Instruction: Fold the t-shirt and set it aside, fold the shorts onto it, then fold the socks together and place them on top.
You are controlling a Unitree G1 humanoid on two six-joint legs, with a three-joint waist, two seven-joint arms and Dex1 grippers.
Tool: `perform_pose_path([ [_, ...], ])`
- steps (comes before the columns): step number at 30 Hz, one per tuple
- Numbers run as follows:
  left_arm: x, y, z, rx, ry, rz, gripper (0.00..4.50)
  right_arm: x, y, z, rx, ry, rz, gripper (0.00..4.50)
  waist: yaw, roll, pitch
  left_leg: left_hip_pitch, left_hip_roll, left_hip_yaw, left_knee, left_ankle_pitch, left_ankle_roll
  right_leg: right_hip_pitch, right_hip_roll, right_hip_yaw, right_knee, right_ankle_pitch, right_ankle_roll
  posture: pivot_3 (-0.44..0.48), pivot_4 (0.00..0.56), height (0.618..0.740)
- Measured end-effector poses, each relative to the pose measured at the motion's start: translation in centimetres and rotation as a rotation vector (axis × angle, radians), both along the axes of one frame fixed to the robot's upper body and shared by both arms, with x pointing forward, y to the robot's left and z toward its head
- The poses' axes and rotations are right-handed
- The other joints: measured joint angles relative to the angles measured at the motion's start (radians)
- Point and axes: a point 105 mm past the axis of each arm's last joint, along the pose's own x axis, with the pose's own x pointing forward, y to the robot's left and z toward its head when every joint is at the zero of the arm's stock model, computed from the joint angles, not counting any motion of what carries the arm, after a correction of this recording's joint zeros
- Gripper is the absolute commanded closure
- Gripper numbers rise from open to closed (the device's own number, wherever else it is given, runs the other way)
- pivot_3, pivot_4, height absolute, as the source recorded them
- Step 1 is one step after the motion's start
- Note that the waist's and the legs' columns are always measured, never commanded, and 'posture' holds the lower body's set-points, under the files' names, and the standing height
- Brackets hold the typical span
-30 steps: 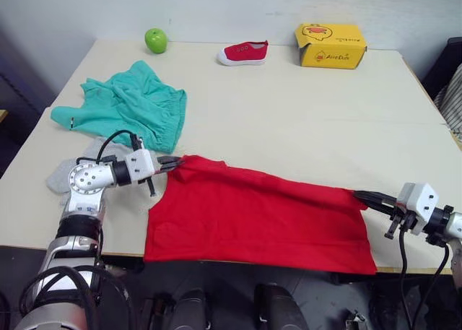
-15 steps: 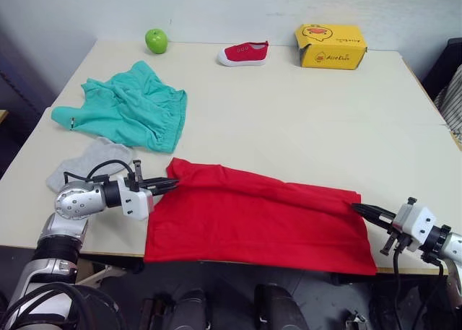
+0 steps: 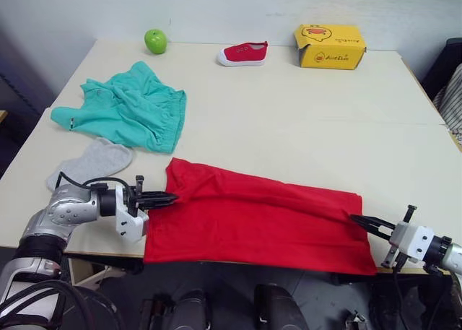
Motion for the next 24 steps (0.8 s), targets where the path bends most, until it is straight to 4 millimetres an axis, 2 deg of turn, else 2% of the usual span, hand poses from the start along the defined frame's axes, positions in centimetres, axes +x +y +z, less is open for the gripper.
perform_pose_path([
  [2, -0.1, 0.4, -0.1, 0.015, 0.011, 0.012, 4.45, -0.1, -0.1, -0.1, -0.008, 0.005, -0.001, 4.5, 0.0, 0.0, 0.0, 0.0, 0.0, 0.0, 0.0, 0.0, 0.0, 0.0, 0.0, 0.0, 0.0, 0.0, 0.0, 0.0, 0.15, 0.74],
  [4, -0.2, 0.8, -0.3, -0.002, 0.041, 0.043, 4.03, -0.2, -0.3, -0.4, -0.026, 0.022, -0.007, 4.5, 0.0, 0.0, 0.0, 0.0, 0.0, 0.0, 0.0, 0.0, 0.0, 0.0, 0.0, 0.0, 0.0, 0.0, 0.0, 0.0, 0.15, 0.74],
  [6, -0.3, 1.1, -0.7, -0.029, 0.092, 0.078, 3.59, -0.6, -0.7, -0.8, -0.015, 0.057, -0.025, 4.12, 0.001, 0.0, 0.0, 0.0, 0.0, 0.0, 0.0, 0.0, 0.0, 0.0, -0.001, 0.0, 0.0, 0.0, 0.0, 0.0, 0.15, 0.74],
  [10, -0.2, 2.0, -0.6, -0.078, 0.168, 0.153, 2.3, -1.6, -1.3, -1.2, 0.015, 0.146, -0.038, 2.92, 0.001, 0.0, 0.0, 0.0, 0.0, -0.001, 0.0, -0.001, 0.002, 0.001, -0.001, 0.0, 0.0, 0.0, 0.0, 0.0, 0.15, 0.74],
  [14, 0.0, 2.8, 0.0, -0.161, 0.258, 0.232, 0.97, -2.2, -1.6, -0.8, 0.034, 0.206, -0.03, 1.45, 0.001, 0.0, 0.0, 0.001, 0.0, -0.001, 0.0, -0.003, 0.004, 0.001, -0.001, 0.0, 0.0, 0.0, 0.0, 0.0, 0.15, 0.74],
  [17, 0.6, 4.8, 1.5, -0.34, 0.401, 0.386, 0.01, -3.0, -3.4, 0.1, 0.104, 0.324, -0.108, 0.39, 0.001, 0.001, 0.001, 0.0, 0.001, -0.003, 0.0, -0.004, 0.003, 0.001, -0.001, -0.001, -0.001, -0.001, -0.001, 0.0, 0.15, 0.74],
  [18, 0.9, 5.4, 2.4, -0.431, 0.47, 0.435, 0.0, -3.2, -3.9, 0.6, 0.148, 0.371, -0.141, 0.04, 0.001, 0.001, 0.001, 0.0, 0.001, -0.003, 0.0, -0.004, 0.003, 0.002, -0.002, 0.0, 0.0, -0.001, -0.001, 0.0, 0.15, 0.74],
  [21, 1.4, 5.8, 4.5, -0.596, 0.6, 0.491, 0.0, -3.0, -4.1, 2.4, 0.279, 0.414, -0.191, 0.01, 0.001, 0.001, 0.001, 0.001, 0.001, -0.005, 0.0, -0.004, 0.003, 0.003, -0.002, 0.0, -0.001, -0.001, -0.001, 0.0, 0.15, 0.74],
  [24, 1.7, 4.6, 5.1, -0.715, 0.751, 0.498, 0.0, -1.9, -2.4, 4.2, 0.388, 0.413, -0.182, 0.01, -0.001, 0.001, 0.001, 0.002, 0.001, -0.005, 0.0, -0.004, 0.003, 0.003, -0.002, 0.001, -0.001, -0.001, -0.002, 0.0, 0.15, 0.74],
])
